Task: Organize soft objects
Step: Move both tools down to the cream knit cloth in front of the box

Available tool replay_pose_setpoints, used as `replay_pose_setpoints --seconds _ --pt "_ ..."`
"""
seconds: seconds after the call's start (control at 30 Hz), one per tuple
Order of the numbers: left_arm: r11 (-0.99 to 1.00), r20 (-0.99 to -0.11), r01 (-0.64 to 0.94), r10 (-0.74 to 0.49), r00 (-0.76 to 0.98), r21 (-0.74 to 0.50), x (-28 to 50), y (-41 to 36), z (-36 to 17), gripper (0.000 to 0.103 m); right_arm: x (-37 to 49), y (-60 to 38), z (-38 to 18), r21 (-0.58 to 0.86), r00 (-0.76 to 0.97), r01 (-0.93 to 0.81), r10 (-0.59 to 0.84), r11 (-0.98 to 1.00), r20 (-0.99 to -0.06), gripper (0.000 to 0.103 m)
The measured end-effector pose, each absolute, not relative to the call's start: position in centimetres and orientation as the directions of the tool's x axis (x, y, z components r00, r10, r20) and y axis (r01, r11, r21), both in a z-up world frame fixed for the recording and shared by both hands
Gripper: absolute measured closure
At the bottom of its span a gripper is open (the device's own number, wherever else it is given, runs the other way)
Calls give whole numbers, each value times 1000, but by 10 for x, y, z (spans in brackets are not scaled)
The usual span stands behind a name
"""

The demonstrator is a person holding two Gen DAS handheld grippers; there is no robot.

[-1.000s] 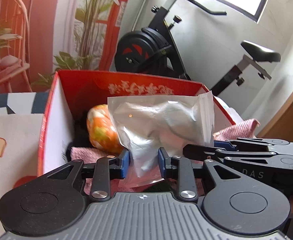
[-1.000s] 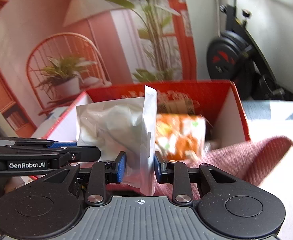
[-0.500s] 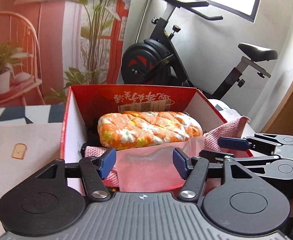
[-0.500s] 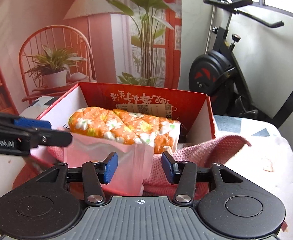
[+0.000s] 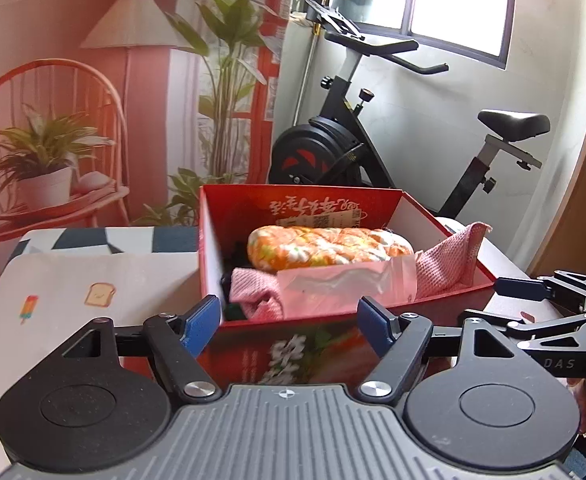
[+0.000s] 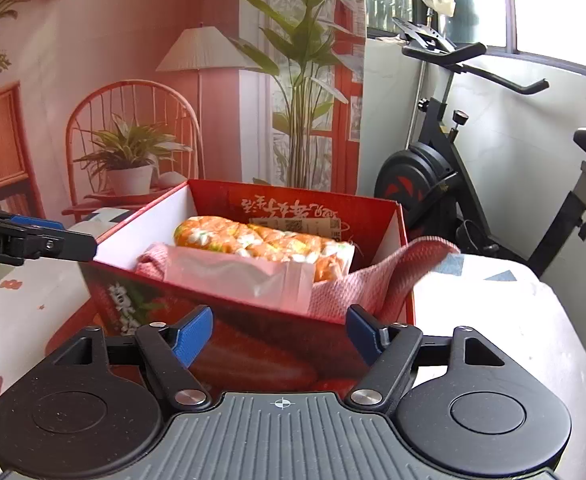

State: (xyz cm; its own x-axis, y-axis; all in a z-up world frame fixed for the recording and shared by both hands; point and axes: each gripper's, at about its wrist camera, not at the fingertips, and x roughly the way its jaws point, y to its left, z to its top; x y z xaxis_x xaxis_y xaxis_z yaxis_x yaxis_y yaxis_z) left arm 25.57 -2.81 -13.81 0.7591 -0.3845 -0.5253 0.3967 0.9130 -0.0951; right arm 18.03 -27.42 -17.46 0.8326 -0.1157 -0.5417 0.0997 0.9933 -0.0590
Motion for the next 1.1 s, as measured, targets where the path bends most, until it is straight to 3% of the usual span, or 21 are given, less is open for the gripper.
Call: replay_pose_setpoints --seconds 1.1 --pt "935 -658 322 -335 675 -146 246 -8 -234 25 145 -267 -267 0 715 111 -80 994 -695 31"
